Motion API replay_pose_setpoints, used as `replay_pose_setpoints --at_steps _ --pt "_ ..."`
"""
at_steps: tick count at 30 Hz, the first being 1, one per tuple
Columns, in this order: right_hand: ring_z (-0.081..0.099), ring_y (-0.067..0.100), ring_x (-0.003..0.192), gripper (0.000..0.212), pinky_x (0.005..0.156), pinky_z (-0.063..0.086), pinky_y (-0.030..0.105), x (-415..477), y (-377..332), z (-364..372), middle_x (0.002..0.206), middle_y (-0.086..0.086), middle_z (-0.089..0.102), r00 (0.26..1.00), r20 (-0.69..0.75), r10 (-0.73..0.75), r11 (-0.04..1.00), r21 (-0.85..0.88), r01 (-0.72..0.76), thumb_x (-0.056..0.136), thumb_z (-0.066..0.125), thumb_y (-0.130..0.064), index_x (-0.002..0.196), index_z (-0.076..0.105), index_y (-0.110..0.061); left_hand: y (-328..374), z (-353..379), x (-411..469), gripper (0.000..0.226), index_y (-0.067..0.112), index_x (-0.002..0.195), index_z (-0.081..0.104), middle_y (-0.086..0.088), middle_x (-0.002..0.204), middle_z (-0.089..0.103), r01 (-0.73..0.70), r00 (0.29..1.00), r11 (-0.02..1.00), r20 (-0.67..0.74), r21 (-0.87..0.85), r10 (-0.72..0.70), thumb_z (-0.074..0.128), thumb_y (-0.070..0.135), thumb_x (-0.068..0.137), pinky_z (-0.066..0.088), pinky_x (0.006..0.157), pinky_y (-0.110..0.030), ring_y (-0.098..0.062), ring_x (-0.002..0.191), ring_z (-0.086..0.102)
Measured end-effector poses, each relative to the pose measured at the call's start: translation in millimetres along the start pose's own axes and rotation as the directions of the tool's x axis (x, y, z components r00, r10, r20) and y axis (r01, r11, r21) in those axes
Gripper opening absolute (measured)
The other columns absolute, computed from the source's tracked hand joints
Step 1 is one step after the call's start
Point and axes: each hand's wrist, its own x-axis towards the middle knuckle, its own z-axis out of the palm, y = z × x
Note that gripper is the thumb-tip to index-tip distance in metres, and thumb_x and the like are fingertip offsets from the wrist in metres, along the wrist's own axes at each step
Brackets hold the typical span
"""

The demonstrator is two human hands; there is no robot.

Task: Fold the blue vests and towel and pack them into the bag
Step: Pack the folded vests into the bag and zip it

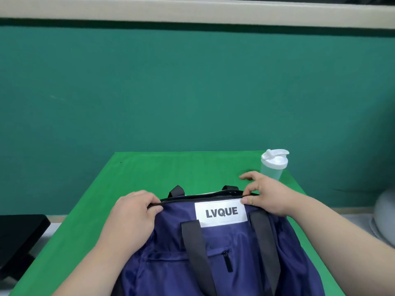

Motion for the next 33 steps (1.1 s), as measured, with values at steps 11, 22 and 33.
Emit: replay_pose_setpoints --at_steps 11,22,33 --pt "0.063 0.008 0.097 0.019 0.092 0.048 0.026 15 -5 20 0.105 -0.013 0.072 0.994 0.000 0.110 0.993 -0.044 -0.110 0.094 0.066 -0.037 0.105 0.077 -0.026 -2 -4 -8 0.007 0.032 0.083 0.069 0.022 0.081 0.059 0.047 0.999 0.998 0.029 -0.030 -0.046 0.069 0.029 0.089 0.037 0.074 -0.024 -0.005 0.080 0.054" --pt "0.057 0.003 0.086 0.009 0.074 0.037 0.012 5 -49 -37 0.084 -0.021 0.061 0.933 -0.350 -0.085 0.996 -0.030 0.079 0.093 0.068 -0.031 0.094 0.074 -0.024 0 -55 29 0.005 0.029 0.091 0.075 0.012 0.089 0.066 0.187 0.975 0.982 -0.119 -0.037 -0.190 0.072 0.028 0.088 0.038 0.079 -0.027 -0.015 0.092 0.058" --pt "0.054 0.003 0.083 0.010 0.073 0.037 0.013 -32 -62 -7 0.081 -0.023 0.056 0.950 -0.302 -0.085 0.996 -0.053 0.072 0.094 0.065 -0.034 0.091 0.071 -0.026 -17 -47 8 0.018 0.038 0.079 0.061 0.014 0.083 0.066 0.147 0.989 0.989 -0.010 0.022 -0.147 0.072 0.027 0.087 0.043 0.075 -0.029 -0.017 0.086 0.060"
